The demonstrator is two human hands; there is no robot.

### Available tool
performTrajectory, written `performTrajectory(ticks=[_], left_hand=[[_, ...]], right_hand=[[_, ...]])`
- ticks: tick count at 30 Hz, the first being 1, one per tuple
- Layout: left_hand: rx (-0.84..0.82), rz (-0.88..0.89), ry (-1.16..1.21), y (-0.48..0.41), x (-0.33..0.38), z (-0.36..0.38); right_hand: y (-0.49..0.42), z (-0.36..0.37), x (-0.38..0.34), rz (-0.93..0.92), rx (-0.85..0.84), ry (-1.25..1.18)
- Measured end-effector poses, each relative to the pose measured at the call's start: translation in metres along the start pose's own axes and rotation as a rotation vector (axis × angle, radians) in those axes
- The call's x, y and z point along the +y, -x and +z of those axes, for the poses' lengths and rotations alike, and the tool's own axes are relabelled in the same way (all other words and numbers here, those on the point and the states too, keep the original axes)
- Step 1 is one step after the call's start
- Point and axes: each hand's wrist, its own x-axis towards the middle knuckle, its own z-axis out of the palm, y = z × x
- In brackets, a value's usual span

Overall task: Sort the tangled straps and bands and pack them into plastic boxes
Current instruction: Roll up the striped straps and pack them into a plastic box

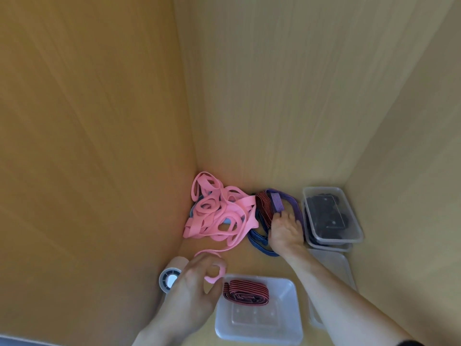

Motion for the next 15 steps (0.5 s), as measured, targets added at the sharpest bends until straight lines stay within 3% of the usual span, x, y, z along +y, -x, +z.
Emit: performTrajectory(ticks=[6, 15], left_hand=[[0.003, -0.06, 0.063, -0.013, -0.002, -0.002], [-0.015, -0.204, 0.217, -0.028, 0.008, 0.006]], right_hand=[[-0.003, -0.027, -0.004, 0.06, -0.095, -0.233], [0.02, -0.08, 0.023, 0.068, 0.032, -0.856]])
